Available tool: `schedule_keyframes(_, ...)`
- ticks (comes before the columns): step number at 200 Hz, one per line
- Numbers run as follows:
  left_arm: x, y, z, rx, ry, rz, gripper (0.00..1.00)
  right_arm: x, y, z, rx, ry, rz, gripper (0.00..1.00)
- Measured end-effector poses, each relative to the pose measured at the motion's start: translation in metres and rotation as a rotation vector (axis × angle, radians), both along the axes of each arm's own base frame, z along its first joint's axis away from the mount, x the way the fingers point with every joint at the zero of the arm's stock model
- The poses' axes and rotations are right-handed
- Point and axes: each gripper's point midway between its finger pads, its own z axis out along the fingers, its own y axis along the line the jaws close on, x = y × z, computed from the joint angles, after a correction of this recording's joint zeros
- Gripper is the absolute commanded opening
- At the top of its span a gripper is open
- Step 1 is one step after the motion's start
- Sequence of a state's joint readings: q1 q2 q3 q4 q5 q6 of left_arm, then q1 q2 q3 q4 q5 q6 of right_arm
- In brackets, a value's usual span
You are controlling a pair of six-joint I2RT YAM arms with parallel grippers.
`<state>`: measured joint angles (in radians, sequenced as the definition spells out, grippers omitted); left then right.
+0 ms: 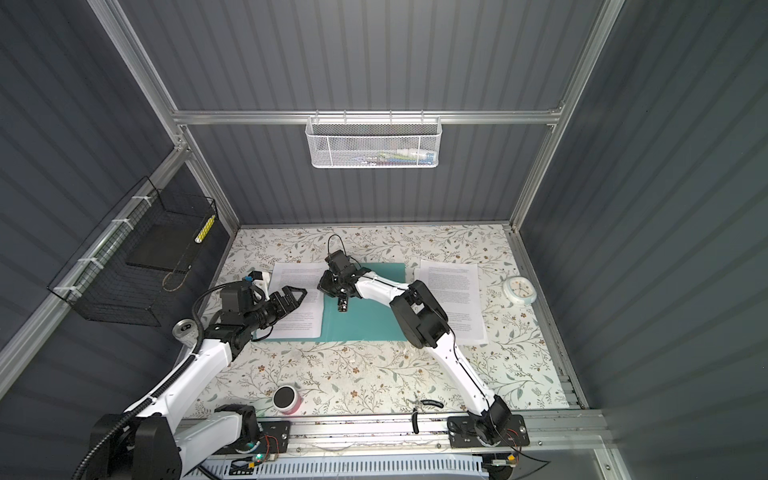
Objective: Put the files into the folder
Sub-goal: 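Release the sheet and push it flat with the right gripper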
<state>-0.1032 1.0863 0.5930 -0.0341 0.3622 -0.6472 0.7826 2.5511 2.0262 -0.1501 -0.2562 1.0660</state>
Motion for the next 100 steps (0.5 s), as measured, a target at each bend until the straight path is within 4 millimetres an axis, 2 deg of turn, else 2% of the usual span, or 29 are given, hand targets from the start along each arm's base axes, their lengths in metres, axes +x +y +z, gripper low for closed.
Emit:
schedule_keyframes(75,-0.0035,0.0009,-0.0051,0.003,0.012,0.003,0.97,-0.0050,0.0050,-0.0003,-0.006,-0.004,-0.001,0.00)
schedule_keyframes(100,-0.0036,0.0009,-0.0039,0.002,0.008,0.003,0.99,-0.0038,0.0051,0.0045,-0.007,-0.023,0.002,0.35)
